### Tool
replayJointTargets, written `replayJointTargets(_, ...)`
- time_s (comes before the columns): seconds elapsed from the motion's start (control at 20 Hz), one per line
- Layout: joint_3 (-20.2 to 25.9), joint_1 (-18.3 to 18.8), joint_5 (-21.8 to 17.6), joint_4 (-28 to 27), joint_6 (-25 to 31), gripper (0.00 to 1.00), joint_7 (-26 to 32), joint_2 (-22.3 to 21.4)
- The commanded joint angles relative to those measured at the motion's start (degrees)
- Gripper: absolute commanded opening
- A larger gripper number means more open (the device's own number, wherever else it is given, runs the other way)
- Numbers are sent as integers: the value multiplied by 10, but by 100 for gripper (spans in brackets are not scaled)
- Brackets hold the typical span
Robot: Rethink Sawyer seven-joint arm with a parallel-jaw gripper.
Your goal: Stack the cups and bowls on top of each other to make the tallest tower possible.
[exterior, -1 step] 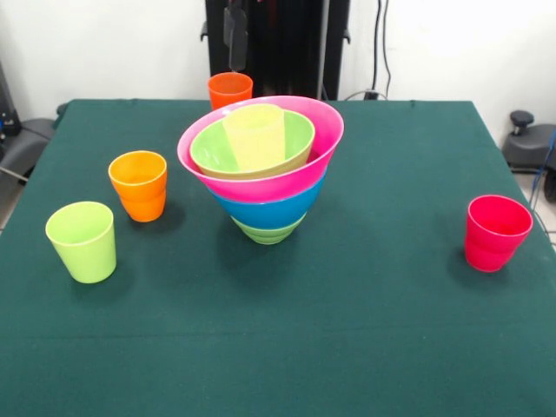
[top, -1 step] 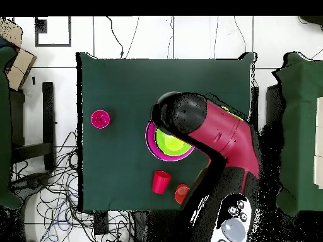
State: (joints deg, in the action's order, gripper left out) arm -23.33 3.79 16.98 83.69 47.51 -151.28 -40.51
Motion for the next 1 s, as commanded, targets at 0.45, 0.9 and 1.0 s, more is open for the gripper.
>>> replayJointTargets(0.45, 65, -2, -41, -58, 75, 100, 16, 59)
replayJointTargets(0.9, 71, 15, -49, -73, 53, 100, 53, 72)
replayJointTargets(1.0, 74, 20, -50, -76, 57, 100, 61, 71)
